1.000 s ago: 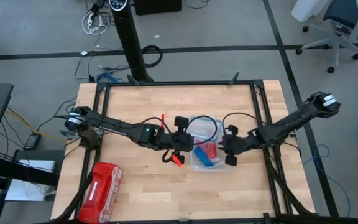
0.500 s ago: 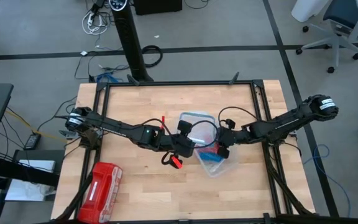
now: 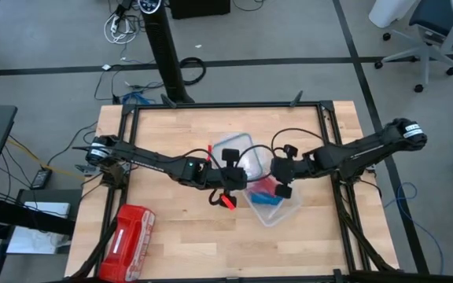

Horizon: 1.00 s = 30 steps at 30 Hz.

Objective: Roll bandage
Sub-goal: Close the transparent container

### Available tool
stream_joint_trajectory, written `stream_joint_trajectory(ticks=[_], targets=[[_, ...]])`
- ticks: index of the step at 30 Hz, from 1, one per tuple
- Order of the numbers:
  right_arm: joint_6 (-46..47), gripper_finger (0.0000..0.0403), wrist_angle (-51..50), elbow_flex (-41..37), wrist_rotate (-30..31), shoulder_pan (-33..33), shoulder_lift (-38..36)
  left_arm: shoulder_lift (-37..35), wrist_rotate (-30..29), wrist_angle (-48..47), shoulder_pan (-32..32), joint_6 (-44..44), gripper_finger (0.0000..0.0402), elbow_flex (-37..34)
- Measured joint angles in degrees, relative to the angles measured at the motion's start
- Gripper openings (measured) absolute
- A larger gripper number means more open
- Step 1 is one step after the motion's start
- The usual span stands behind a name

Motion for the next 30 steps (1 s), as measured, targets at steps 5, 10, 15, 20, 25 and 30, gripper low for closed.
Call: stream_joint_trajectory(ticks=[5,10,15,20,25,30], targets=[[-0.54,0.0068,-1.68,3.24,-8.69,5.90,-2.28,0.00,-0.16,-0.63,0.20,-1.50,0.0000,0.00],[5.24,0.0072,-2.22,3.13,-11.24,13.55,-2.29,0.00,4.64,-3.40,0.20,-4.51,0.0000,0.00],[13.95,0.0069,-3.66,3.08,-4.30,19.43,-2.33,0.00,4.85,-9.05,-0.47,-10.64,0.0006,0.00],[21.25,0.0066,-6.96,3.04,1.98,22.79,-2.18,0.41,0.72,-12.32,-3.61,-14.87,0.0032,0.00],[25.27,0.0066,-8.65,3.04,5.24,25.21,-2.07,1.27,-1.79,-12.57,-7.40,-18.16,0.0092,-0.02],[26.93,0.0066,-9.60,3.04,7.88,26.33,-1.78,4.90,-10.91,-11.79,-10.37,-23.42,0.0165,0.00]])
